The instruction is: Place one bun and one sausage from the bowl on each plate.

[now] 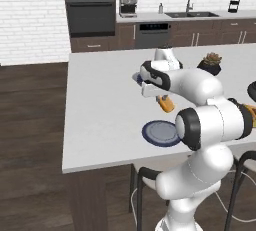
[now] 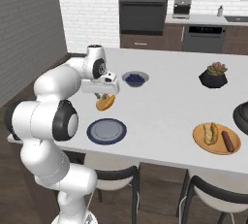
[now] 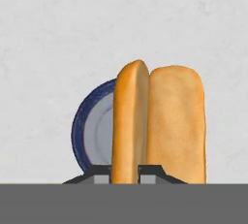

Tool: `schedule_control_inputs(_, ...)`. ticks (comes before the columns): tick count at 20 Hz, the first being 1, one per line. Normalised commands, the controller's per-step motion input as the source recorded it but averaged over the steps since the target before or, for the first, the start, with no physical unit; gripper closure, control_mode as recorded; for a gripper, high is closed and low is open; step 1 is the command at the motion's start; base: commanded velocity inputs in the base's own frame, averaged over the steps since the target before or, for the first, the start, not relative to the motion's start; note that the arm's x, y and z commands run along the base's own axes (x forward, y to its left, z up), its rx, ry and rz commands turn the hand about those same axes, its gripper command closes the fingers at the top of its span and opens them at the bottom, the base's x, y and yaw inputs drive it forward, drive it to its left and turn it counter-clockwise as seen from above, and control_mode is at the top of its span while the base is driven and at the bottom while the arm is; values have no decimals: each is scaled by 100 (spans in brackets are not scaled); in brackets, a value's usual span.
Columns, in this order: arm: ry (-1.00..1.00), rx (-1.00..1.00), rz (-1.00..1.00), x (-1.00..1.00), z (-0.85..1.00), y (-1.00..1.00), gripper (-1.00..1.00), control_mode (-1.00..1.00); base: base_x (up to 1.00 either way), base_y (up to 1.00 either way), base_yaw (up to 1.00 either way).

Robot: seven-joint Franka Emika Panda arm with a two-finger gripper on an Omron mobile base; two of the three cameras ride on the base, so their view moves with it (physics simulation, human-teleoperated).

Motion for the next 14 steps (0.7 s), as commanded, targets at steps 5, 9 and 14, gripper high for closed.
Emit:
schedule_control_inputs(5,0,0,0,22,-59,7,100,-100,0,0,0)
schedule_control_inputs(9,0,0,0,14,-79,16,100,-100,0,0,0)
schedule_control_inputs(14,0,-1,0,3,-70,18,100,-100,0,0,0)
